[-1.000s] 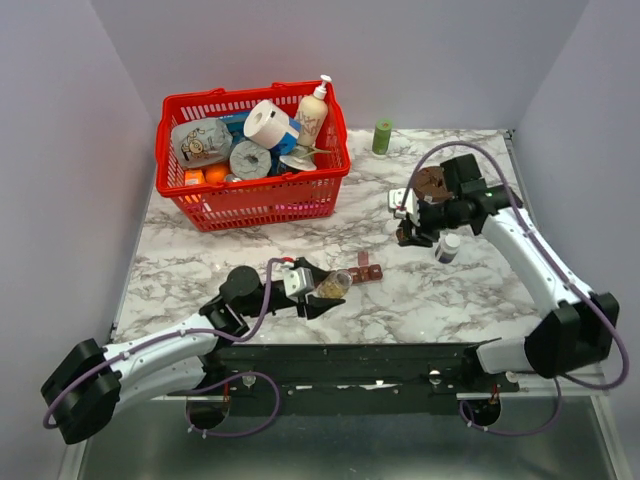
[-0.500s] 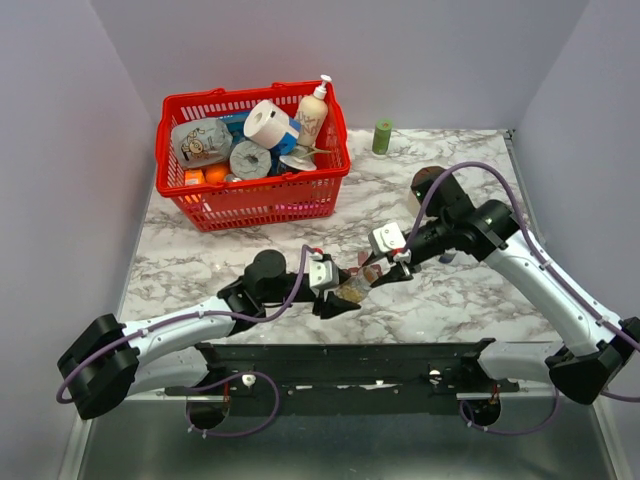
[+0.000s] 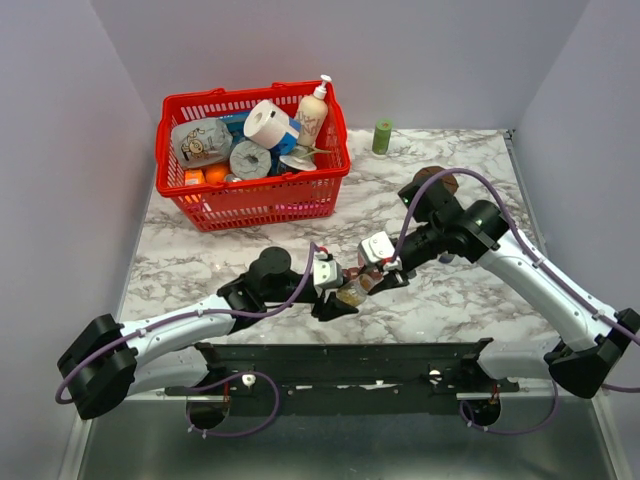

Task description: Sort the pills into containers

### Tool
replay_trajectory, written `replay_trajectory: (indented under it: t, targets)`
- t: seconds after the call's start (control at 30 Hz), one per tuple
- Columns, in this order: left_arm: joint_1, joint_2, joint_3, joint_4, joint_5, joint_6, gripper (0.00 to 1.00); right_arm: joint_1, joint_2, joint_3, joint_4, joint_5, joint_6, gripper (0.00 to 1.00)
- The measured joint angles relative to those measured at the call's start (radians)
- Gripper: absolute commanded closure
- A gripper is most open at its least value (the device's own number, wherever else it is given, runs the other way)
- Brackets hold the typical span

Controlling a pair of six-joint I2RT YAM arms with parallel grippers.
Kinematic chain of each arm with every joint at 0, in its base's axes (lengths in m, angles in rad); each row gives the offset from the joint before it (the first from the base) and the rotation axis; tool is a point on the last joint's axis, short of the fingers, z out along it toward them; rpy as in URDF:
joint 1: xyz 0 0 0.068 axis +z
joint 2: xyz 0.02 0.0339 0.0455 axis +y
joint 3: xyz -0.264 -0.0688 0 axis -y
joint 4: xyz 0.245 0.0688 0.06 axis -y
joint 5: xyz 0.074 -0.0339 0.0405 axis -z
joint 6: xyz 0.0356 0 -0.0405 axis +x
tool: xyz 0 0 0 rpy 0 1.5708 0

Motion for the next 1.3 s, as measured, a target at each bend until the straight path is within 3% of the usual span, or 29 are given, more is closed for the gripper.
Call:
replay_trajectory:
  t: [0.4,1.3]
  targets:
    - [0.0,-0.037,-0.001,-0.025,0.0,-0.002,1.0,0.003,-0.007,0.0,0.013,0.105,0.012,0.73]
    - [0.029,-0.044,-0.003,0.0,-0.001,-0.113,1.0,0.024,-0.024,-0.043,0.108,0.068,0.082,0.71]
